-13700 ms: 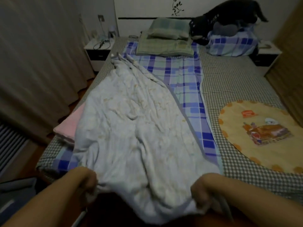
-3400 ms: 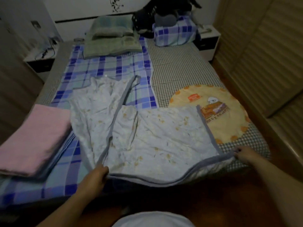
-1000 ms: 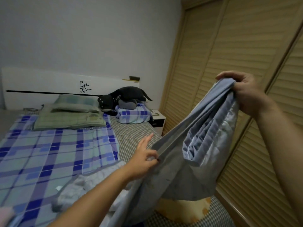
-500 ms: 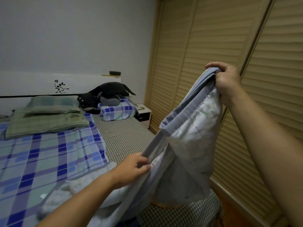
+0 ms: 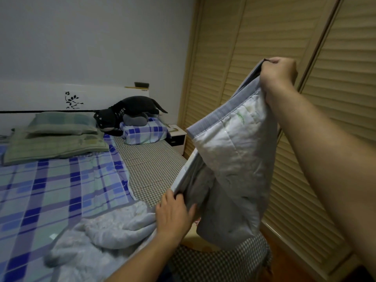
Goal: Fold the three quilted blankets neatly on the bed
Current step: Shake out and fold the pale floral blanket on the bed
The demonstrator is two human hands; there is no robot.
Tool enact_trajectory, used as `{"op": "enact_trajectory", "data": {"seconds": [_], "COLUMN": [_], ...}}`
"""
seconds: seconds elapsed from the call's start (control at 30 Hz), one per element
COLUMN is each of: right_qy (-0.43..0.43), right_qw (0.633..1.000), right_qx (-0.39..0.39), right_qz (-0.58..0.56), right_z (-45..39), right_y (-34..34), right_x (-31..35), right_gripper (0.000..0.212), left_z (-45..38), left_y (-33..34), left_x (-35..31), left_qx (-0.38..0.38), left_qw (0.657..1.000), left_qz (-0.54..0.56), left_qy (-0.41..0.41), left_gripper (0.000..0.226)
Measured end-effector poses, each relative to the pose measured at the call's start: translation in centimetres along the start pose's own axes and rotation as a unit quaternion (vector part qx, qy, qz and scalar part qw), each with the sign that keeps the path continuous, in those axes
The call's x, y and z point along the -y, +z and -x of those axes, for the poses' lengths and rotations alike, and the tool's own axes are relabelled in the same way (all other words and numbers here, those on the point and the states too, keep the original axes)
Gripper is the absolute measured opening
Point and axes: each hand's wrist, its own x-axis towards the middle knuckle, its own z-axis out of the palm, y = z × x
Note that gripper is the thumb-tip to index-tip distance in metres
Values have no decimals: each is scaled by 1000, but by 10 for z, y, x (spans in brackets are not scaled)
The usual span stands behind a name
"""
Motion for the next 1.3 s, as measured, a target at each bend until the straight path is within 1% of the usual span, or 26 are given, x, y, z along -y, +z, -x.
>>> {"op": "enact_trajectory", "data": {"seconds": [0.07, 0.13, 0.23, 0.3, 0.37, 0.47, 0.57, 0.6, 0.67, 0.8, 0.9, 0.93, 1.0, 1.07, 1.13, 1.17, 1.23, 1.27, 1.3], "right_qy": [7, 10, 18, 22, 26, 35, 53, 62, 72, 76, 90, 93, 91, 64, 8, -14, -60, -87, -110], "right_qw": [1000, 1000, 999, 999, 999, 999, 998, 997, 996, 995, 996, 995, 992, 989, 980, 973, 960, 962, 969], "right_qx": [-5, -8, -18, -26, -31, -37, -28, -21, -10, 5, 23, 38, 84, 136, 191, 219, 258, 244, 213], "right_qz": [-14, -24, -33, -29, -17, 2, 37, 46, 61, 62, 18, 10, 8, 16, 56, 73, 89, 80, 62], "right_z": [-2, -6, -9, -11, -13, -16, -11, -8, -1, 12, 22, 26, 34, 43, 44, 41, 27, 19, 9], "right_y": [-1, -4, -6, -5, -4, -2, 7, 12, 21, 43, 64, 71, 88, 100, 111, 115, 121, 124, 126], "right_x": [0, -4, -14, -18, -21, -31, -54, -63, -77, -90, -92, -94, -100, -105, -108, -106, -86, -69, -51], "right_gripper": [21, 22, 24, 24, 23, 16, 22, 23, 23, 25, 29, 31, 40, 46, 46, 47, 46, 46, 45], "left_z": [-10, -19, -29, -32, -25, -1, 28, 34, 44, 42, 8, -7, -37, -59, -80, -93, -120, -132, -142], "left_y": [2, 4, 7, 9, 11, 6, -19, -30, -58, -115, -137, -140, -142, -154, -182, -203, -257, -288, -318], "left_x": [1, 10, 28, 39, 49, 65, 82, 91, 111, 140, 170, 184, 214, 235, 249, 252, 248, 239, 223], "left_qx": [-7, -26, -32, -20, -10, 11, 58, 77, 104, 121, 128, 118, 75, 30, -18, -54, -156, -213, -272], "left_qw": [1000, 1000, 999, 995, 983, 962, 934, 927, 922, 906, 915, 922, 931, 942, 963, 970, 967, 957, 944], "left_qz": [-4, -3, 20, 86, 173, 244, 308, 322, 344, 401, 380, 362, 327, 268, 179, 136, 92, 83, 76], "left_qy": [-12, -18, 2, 35, 62, 118, 173, 173, 144, 53, -37, -68, -146, -201, -199, -192, -181, -177, -168], "left_gripper": [39, 33, 30, 28, 28, 24, 25, 24, 22, 30, 30, 30, 27, 24, 22, 19, 16, 16, 18]}}
